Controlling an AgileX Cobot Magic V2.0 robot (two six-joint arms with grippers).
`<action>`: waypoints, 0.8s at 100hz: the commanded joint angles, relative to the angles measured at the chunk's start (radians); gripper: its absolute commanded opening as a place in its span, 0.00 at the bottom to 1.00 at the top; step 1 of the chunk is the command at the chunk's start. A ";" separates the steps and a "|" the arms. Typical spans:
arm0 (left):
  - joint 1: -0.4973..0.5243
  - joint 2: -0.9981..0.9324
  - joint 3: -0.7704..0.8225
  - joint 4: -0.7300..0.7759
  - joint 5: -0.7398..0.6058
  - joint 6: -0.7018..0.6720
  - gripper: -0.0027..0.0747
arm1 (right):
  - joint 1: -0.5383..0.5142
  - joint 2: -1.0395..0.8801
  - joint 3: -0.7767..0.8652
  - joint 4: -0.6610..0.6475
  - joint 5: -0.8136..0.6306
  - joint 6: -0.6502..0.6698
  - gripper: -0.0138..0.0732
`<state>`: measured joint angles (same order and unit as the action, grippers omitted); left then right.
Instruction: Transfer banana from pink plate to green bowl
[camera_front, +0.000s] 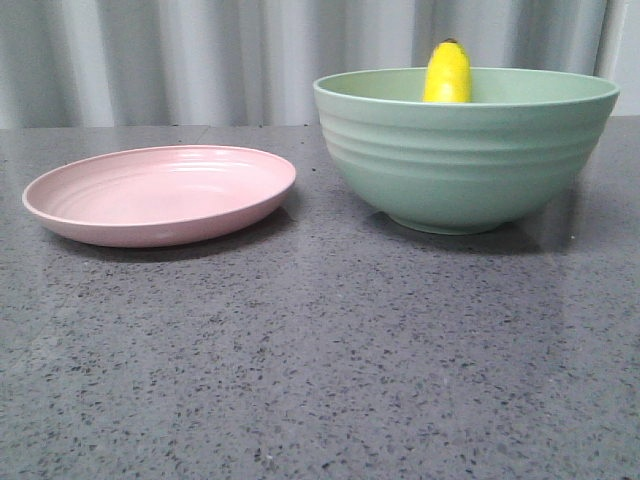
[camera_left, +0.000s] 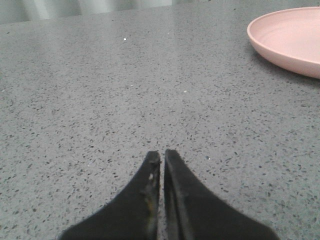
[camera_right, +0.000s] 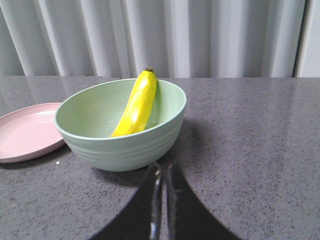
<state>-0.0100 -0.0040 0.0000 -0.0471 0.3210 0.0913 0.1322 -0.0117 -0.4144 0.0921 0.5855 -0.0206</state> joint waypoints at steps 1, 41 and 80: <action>0.001 -0.034 0.026 -0.015 -0.050 -0.002 0.01 | -0.032 0.010 0.034 -0.015 -0.190 -0.011 0.08; 0.001 -0.034 0.026 -0.015 -0.050 -0.002 0.01 | -0.234 -0.017 0.414 -0.047 -0.644 0.039 0.08; 0.001 -0.034 0.026 -0.015 -0.050 -0.002 0.01 | -0.236 -0.017 0.455 -0.139 -0.395 0.051 0.08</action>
<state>-0.0100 -0.0040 0.0000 -0.0495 0.3192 0.0913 -0.0972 -0.0117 0.0131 -0.0317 0.1747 0.0599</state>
